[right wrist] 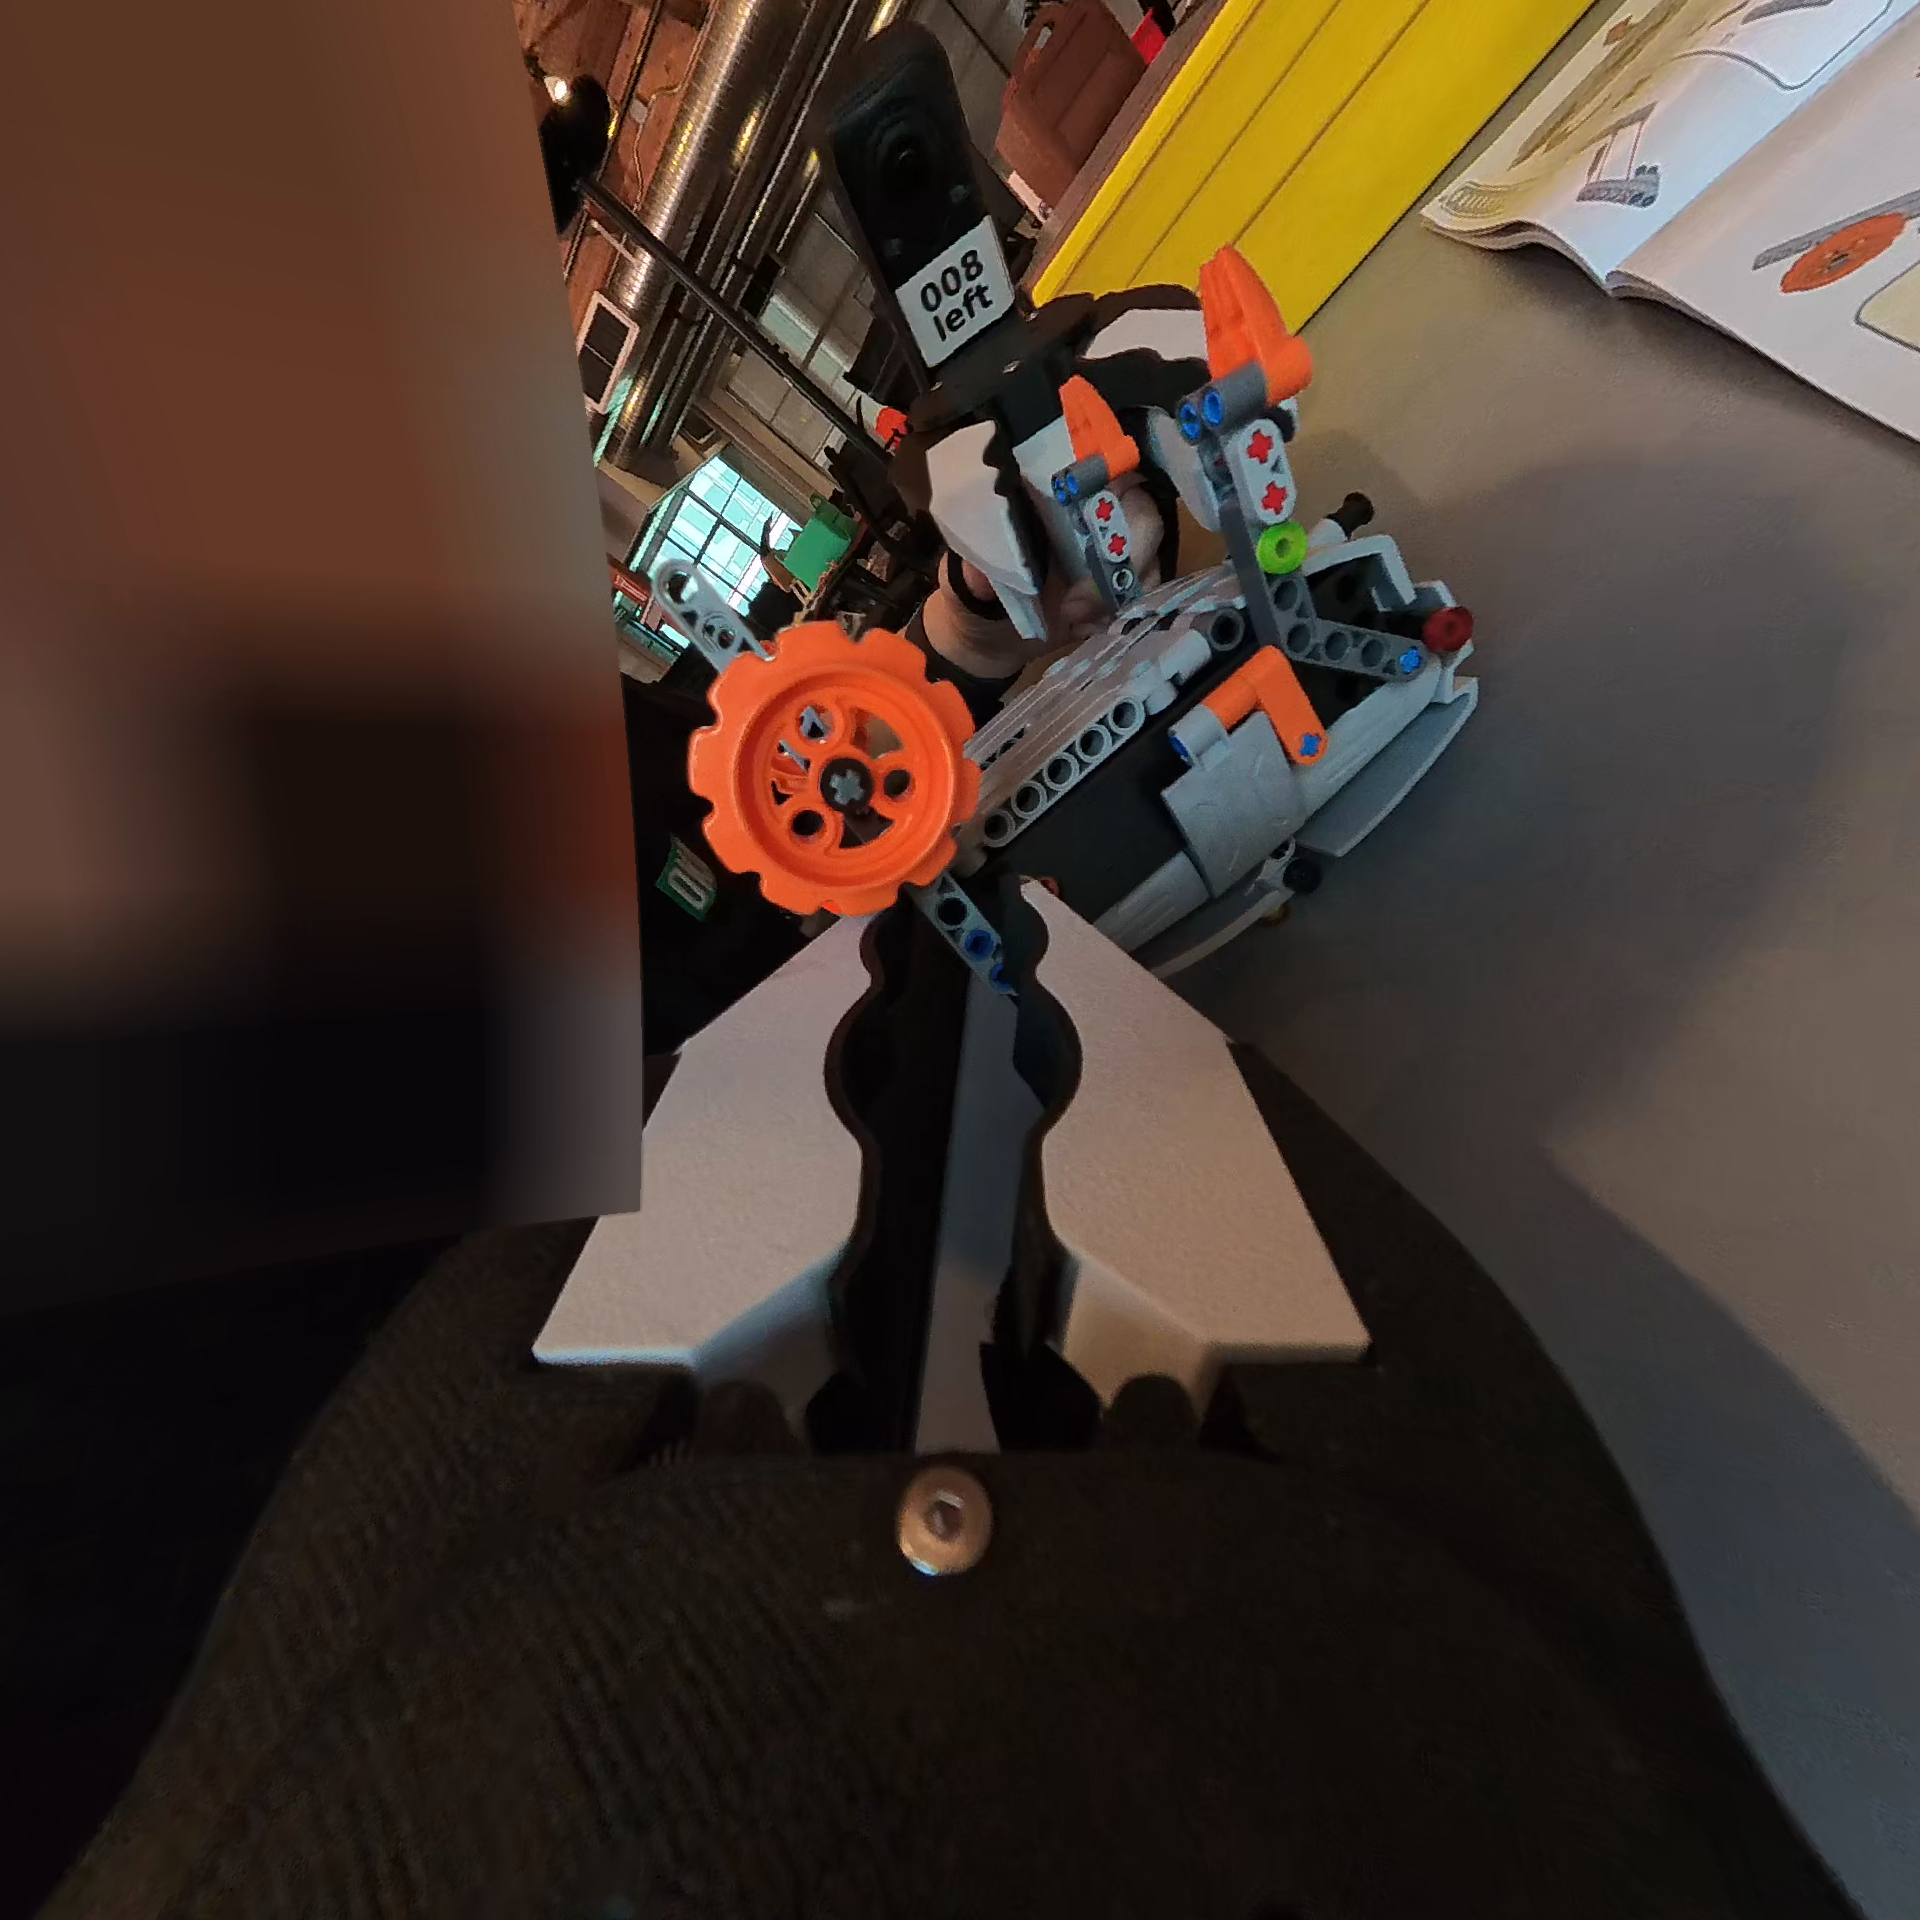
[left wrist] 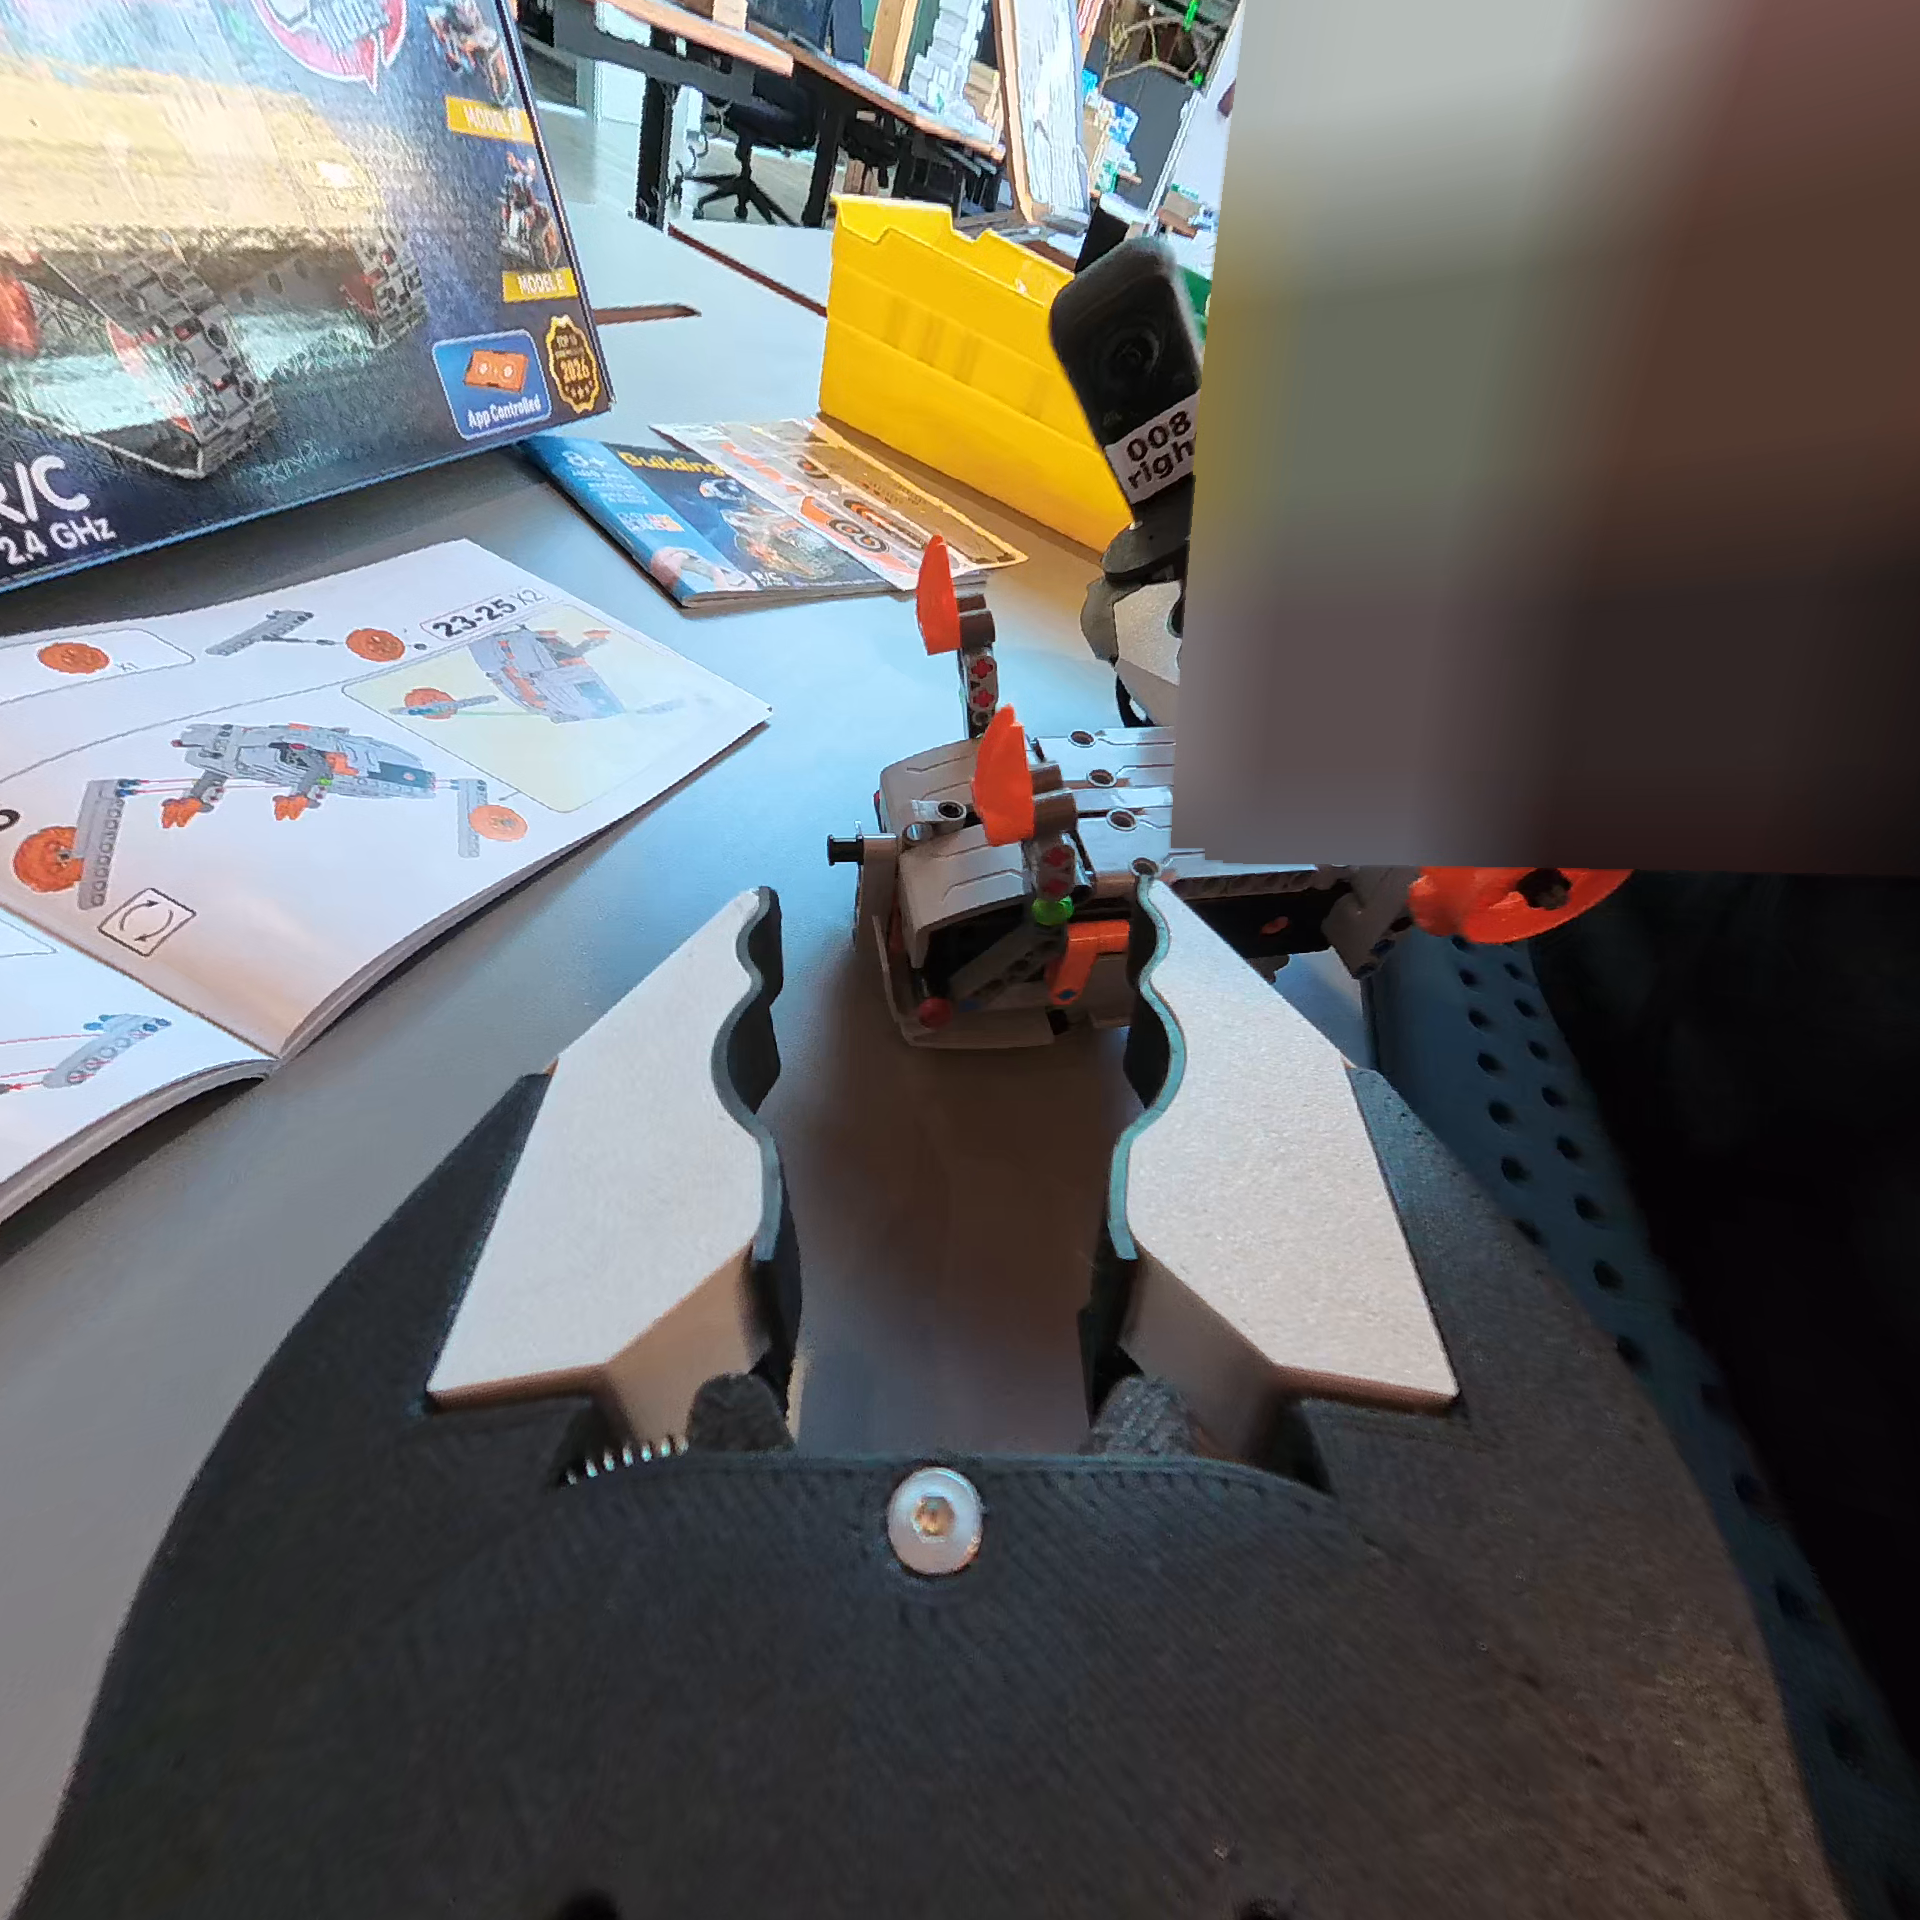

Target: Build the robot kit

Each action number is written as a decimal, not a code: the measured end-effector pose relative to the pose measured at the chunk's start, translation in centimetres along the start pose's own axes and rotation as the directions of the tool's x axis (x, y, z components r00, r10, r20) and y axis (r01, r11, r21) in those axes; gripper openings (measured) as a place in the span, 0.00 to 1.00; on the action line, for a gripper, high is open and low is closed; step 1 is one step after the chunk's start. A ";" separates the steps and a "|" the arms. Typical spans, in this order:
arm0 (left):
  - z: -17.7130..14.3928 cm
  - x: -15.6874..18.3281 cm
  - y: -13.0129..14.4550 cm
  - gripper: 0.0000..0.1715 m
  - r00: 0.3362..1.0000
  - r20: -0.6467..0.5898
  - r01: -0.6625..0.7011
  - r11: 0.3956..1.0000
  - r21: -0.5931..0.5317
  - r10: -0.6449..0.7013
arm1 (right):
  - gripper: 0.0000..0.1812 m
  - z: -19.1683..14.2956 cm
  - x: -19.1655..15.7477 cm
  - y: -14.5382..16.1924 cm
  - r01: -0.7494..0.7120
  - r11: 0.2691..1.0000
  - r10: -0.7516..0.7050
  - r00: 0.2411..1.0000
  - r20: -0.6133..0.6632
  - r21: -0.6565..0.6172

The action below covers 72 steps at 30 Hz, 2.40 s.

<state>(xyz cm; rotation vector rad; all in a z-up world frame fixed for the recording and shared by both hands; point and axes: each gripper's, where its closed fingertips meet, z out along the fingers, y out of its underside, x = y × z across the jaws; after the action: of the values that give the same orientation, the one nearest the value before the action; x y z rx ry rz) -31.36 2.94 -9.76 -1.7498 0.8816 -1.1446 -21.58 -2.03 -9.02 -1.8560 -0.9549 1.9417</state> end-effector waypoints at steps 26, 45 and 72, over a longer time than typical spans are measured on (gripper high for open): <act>-4.1 5.7 0.5 0.26 0.977 -0.061 0.208 0.977 0.043 -0.205 | 0.04 1.8 -2.1 -4.3 -0.142 0.939 0.130 0.990 0.057 0.314; 1.0 6.7 -0.3 0.05 0.961 -0.046 0.274 0.961 0.036 -0.272 | 0.06 1.4 -1.8 -3.4 -0.142 0.903 0.137 0.990 0.043 0.405; -1.5 8.0 -1.3 0.03 0.895 -0.255 0.410 0.901 0.142 -0.367 | 0.03 3.1 -2.9 -2.7 0.170 0.938 -0.143 0.984 -0.110 0.302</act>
<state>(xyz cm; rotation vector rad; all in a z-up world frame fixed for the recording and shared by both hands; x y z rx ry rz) -30.01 -3.97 -5.52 -1.7027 0.5290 -1.6597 -24.85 -2.65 -5.21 -1.6195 -0.6999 1.7823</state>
